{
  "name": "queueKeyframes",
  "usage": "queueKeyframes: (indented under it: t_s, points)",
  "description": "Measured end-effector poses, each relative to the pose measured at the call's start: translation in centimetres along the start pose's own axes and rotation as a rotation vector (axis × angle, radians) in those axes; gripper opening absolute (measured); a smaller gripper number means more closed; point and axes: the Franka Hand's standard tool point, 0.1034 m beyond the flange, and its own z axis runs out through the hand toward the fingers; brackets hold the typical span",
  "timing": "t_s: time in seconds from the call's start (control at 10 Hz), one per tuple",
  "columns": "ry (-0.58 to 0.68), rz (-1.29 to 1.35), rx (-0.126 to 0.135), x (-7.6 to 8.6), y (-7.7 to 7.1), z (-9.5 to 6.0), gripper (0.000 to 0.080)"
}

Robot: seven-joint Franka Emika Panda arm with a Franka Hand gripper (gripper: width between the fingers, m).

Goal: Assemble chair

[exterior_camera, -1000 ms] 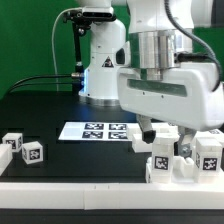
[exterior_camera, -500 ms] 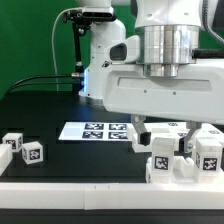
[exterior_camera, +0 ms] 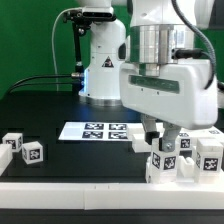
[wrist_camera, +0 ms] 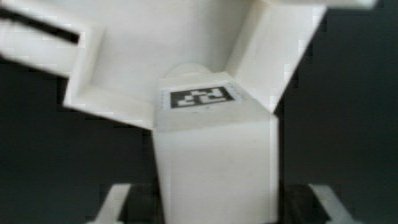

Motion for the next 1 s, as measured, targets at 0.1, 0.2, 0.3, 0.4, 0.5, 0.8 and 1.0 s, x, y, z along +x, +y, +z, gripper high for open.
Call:
queueKeyframes:
  t_s: [0.1, 0.2, 0.3, 0.4, 0.5, 0.8, 1.0]
  points:
    - [-0.018, 0.146, 0.002, 0.14, 0.17, 0.06, 0.029]
    - [-0.04, 0.297, 0.008, 0.31, 0.36, 0.13, 0.029]
    - [-0.066, 0.428, 0.013, 0.37, 0.46, 0.12, 0.029]
    - [-0.066, 0.484, 0.011, 0.39, 0.47, 0.1, 0.0291]
    - [-0.064, 0.532, 0.009, 0.39, 0.48, 0.1, 0.0291]
    - [-0.062, 0.618, 0.004, 0.48, 0.61, 0.17, 0.0294]
    - [-0.067, 0.564, -0.003, 0.29, 0.42, -0.23, 0.0589]
